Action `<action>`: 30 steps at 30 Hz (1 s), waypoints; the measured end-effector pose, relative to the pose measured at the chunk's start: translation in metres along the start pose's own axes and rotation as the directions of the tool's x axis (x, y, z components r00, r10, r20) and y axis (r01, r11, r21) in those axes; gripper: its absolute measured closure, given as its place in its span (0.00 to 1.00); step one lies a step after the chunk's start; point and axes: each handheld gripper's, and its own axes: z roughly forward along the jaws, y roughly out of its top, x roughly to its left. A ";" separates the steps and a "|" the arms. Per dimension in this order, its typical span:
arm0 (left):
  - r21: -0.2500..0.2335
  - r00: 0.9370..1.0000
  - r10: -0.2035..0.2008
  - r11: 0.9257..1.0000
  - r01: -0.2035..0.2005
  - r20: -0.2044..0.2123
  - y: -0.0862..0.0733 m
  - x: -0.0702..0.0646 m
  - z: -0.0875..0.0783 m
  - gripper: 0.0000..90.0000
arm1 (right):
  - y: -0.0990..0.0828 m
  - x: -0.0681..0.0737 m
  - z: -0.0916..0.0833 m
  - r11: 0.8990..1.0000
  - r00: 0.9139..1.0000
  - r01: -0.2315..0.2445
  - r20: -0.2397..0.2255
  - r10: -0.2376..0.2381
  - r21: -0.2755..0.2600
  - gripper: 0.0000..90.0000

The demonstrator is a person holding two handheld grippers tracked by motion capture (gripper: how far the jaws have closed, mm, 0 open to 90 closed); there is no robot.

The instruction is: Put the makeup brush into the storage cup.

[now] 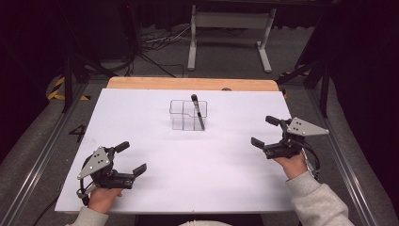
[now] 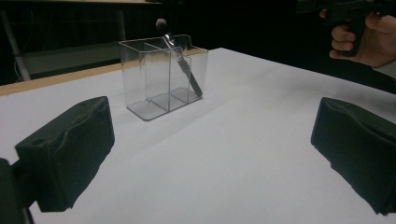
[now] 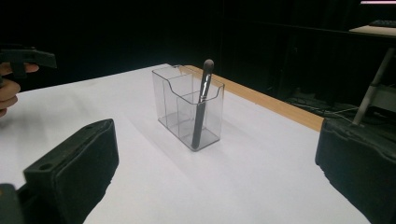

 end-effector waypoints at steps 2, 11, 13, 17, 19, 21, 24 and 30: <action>-0.002 1.000 -0.002 1.000 0.002 0.001 0.000 0.000 0.000 0.00 | -0.004 0.001 -0.003 1.000 1.000 -0.005 0.000 0.005 -0.008 0.00; -0.003 1.000 -0.009 1.000 0.009 -0.001 0.000 0.000 -0.001 0.00 | -0.025 0.009 -0.011 1.000 1.000 -0.003 0.008 0.003 -0.019 0.00; -0.002 1.000 -0.010 1.000 0.010 0.000 0.000 0.000 -0.001 0.00 | -0.031 0.010 -0.012 0.999 1.000 -0.007 0.003 0.007 -0.032 0.00; -0.002 1.000 -0.014 1.000 0.014 0.003 0.000 0.000 -0.001 0.00 | -0.043 0.014 -0.014 0.999 1.000 0.001 -0.002 -0.001 -0.045 0.00; -0.001 1.000 -0.013 1.000 0.013 0.004 0.000 0.001 -0.001 0.00 | -0.047 0.015 -0.014 0.999 1.000 -0.009 -0.004 0.009 -0.050 0.00; 0.000 1.000 -0.009 1.000 0.009 0.007 0.000 0.001 0.000 0.00 | -0.053 0.016 -0.016 0.998 1.000 -0.018 0.001 0.018 -0.063 0.00; -0.002 1.000 -0.009 1.000 0.009 0.005 0.000 0.001 0.000 0.00 | -0.057 0.017 -0.017 0.998 1.000 -0.024 0.003 0.025 -0.065 0.00; -0.019 1.000 -0.025 1.000 0.025 -0.003 0.000 0.002 -0.001 0.00 | -0.066 0.018 -0.015 0.998 1.000 -0.029 0.006 0.029 -0.050 0.00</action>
